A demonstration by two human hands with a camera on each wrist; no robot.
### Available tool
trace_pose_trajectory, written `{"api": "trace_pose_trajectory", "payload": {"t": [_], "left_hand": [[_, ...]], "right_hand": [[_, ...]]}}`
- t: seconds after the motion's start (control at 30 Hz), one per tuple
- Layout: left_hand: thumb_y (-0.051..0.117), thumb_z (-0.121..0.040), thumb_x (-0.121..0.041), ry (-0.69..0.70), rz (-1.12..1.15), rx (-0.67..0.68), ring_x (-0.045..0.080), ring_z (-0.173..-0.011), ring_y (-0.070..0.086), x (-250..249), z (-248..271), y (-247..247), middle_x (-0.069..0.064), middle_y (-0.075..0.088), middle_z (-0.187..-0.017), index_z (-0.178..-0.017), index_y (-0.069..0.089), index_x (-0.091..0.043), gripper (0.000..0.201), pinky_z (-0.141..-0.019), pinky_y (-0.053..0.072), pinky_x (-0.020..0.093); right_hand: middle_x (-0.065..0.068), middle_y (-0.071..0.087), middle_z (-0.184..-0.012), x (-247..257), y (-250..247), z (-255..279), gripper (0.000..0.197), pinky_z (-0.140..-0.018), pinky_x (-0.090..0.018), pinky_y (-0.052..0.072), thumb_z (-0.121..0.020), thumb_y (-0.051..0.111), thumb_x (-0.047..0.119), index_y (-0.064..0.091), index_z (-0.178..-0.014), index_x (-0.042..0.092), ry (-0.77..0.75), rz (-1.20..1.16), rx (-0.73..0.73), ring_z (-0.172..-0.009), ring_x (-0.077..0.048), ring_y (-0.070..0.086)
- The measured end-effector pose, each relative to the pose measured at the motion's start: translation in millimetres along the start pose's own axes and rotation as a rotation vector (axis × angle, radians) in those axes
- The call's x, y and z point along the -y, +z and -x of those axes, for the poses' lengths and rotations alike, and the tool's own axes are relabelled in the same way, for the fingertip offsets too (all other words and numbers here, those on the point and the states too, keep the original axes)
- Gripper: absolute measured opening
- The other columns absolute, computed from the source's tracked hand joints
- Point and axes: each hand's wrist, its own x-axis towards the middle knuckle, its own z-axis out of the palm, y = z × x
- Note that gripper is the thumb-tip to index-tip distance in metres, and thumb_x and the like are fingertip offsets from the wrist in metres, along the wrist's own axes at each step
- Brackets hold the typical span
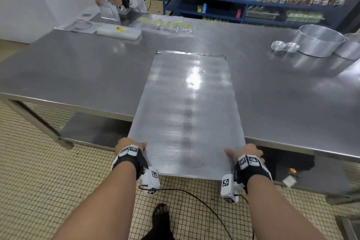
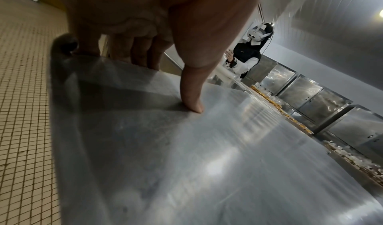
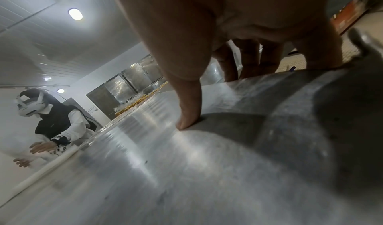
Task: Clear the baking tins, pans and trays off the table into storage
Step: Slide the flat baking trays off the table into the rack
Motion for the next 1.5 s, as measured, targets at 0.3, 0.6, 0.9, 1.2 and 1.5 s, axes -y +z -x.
{"api": "trace_pose_trajectory", "payload": {"t": [0.3, 0.6, 0.9, 1.2, 1.5], "left_hand": [[0.081, -0.081, -0.032, 0.067, -0.070, 0.141, 0.034, -0.094, 0.057, 46, 39, 7, 0.016, 0.062, -0.111, -0.120, 0.057, -0.002, 0.054, -0.080, 0.046, 0.039], [0.049, -0.102, -0.040, 0.252, -0.545, 0.376, 0.023, -0.101, 0.058, 55, 52, -8, 0.006, 0.061, -0.109, -0.118, 0.064, -0.010, 0.037, -0.080, 0.037, 0.022], [0.071, -0.078, -0.034, 0.246, -0.334, 0.378, 0.026, -0.122, 0.060, 19, -1, 13, 0.000, 0.061, -0.134, -0.134, 0.049, -0.035, 0.060, -0.089, 0.048, 0.027], [0.079, -0.078, -0.040, 0.026, 0.101, 0.211, 0.039, -0.102, 0.065, -49, -23, 19, 0.017, 0.067, -0.115, -0.120, 0.060, 0.002, 0.062, -0.089, 0.053, 0.039], [0.081, -0.080, -0.032, 0.034, 0.153, 0.139, 0.037, -0.113, 0.063, -68, -38, 23, 0.023, 0.066, -0.121, -0.118, 0.064, 0.005, 0.056, -0.088, 0.050, 0.039]], "right_hand": [[-0.014, 0.063, -0.110, -64, 1, 12, 0.105, -0.091, -0.048, 0.050, -0.031, 0.088, 0.064, 0.057, -0.114, 0.008, 0.067, -0.101, 0.076, -0.104, -0.037, 0.056], [-0.014, 0.070, -0.081, -103, -24, 31, 0.061, -0.069, -0.044, 0.058, -0.046, 0.099, 0.025, 0.063, -0.091, 0.005, 0.102, -0.257, 0.311, -0.071, -0.034, 0.068], [-0.014, 0.070, -0.083, -52, -40, 12, 0.071, -0.055, -0.029, 0.049, -0.054, 0.092, 0.049, 0.068, -0.102, 0.002, 0.034, -0.346, 0.255, -0.069, -0.029, 0.067], [-0.005, 0.072, -0.112, 12, -14, -35, 0.093, -0.086, -0.030, 0.052, -0.039, 0.080, 0.061, 0.067, -0.116, 0.010, 0.068, -0.406, 0.136, -0.099, -0.027, 0.068], [-0.010, 0.071, -0.097, 22, -8, -45, 0.095, -0.086, -0.044, 0.057, -0.026, 0.091, 0.058, 0.067, -0.101, 0.005, 0.212, -0.509, 0.078, -0.087, -0.033, 0.068]]}}
